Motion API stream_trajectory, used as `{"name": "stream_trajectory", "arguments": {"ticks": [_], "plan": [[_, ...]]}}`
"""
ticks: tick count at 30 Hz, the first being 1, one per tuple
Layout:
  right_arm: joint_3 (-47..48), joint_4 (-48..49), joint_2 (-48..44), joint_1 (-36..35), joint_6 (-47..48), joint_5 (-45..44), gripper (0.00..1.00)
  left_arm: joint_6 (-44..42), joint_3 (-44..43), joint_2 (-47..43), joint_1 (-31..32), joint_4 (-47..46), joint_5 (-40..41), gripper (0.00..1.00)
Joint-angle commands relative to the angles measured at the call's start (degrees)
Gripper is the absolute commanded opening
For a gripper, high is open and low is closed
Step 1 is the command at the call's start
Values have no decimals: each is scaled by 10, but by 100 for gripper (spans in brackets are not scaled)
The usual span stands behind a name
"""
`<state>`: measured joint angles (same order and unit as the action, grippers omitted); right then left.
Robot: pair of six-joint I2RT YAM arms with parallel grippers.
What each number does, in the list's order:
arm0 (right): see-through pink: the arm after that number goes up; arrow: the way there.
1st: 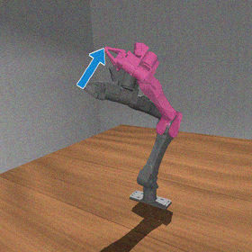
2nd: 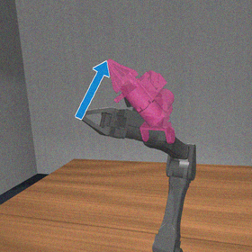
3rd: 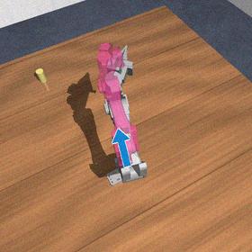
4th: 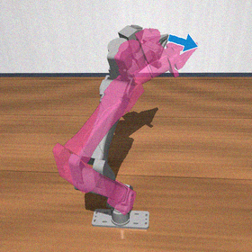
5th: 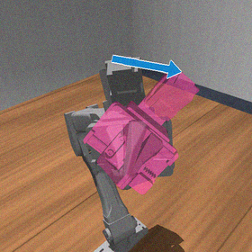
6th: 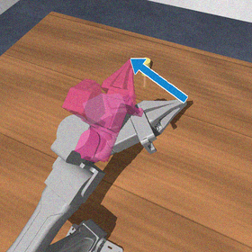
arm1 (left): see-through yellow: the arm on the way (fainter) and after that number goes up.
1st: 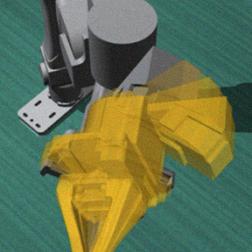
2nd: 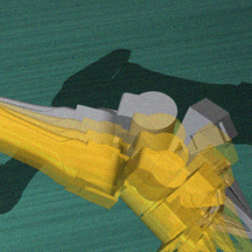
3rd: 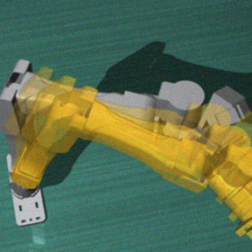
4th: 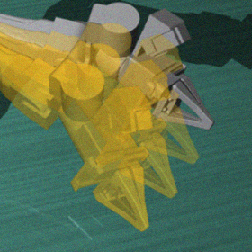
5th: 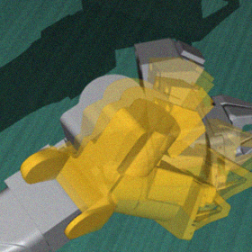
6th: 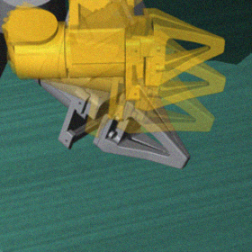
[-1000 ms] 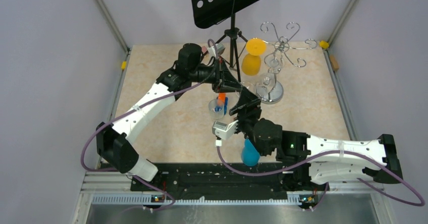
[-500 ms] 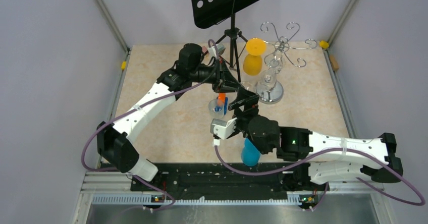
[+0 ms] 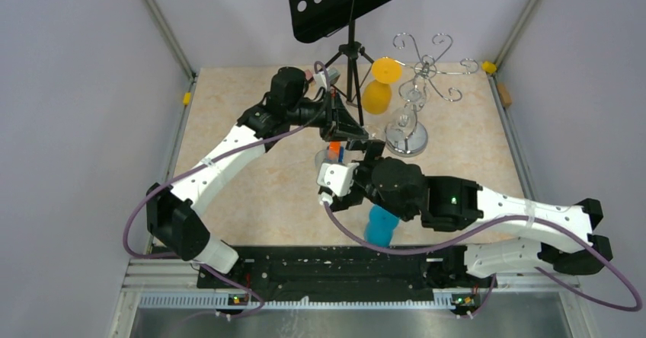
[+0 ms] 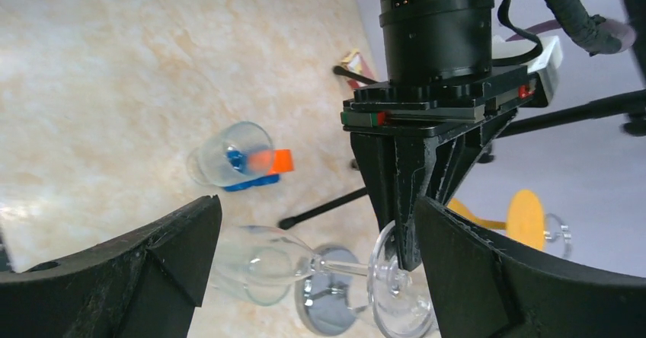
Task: Place the wine glass upside down on the wine glass rack
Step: Turn the wine glass upside down at the wine rack.
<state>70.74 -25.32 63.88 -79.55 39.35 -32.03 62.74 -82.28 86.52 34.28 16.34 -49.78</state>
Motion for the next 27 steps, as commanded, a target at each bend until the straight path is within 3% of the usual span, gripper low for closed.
{"name": "stream_trajectory", "arguments": {"ticks": [1,10,16,27], "plan": [[68,-58,11,41,-134,82,99,-12,5,-20,2,-21,0,0],[115,-113,6,112,-255,152,99,-14,9,-16,1,-23,-1,0],[142,-163,10,192,-345,256,99,-13,7,-12,2,-25,-6,0],[125,-158,-24,357,-472,448,96,-13,6,-7,1,-25,-8,0]]}}
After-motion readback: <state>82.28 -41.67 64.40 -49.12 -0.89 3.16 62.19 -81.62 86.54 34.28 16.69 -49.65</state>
